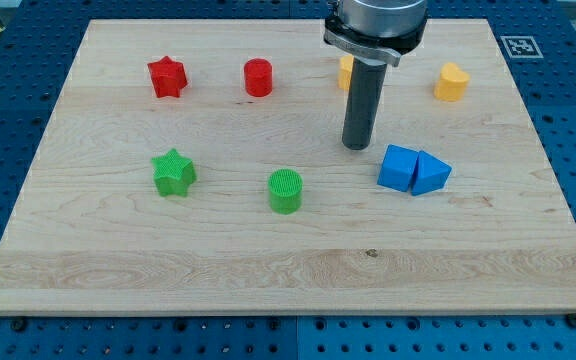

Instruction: Push the blue triangle close to the blue cube

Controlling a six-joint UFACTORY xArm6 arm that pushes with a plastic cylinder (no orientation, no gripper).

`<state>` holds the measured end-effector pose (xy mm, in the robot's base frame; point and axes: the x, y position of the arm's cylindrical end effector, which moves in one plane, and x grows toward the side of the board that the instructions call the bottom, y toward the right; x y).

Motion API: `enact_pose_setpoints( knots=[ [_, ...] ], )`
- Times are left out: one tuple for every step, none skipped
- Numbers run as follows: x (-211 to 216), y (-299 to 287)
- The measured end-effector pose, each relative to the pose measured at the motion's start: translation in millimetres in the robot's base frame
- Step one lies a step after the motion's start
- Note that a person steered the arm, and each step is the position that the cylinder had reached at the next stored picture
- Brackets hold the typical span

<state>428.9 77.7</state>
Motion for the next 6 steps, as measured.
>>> enact_pose_setpoints(
  knots=[
    [0.0, 9.7],
    [3.8, 23.5],
    [27.2, 25.6],
    [37.4, 25.6],
    [20.4, 5.8],
    [50.2, -20.1]
  ],
)
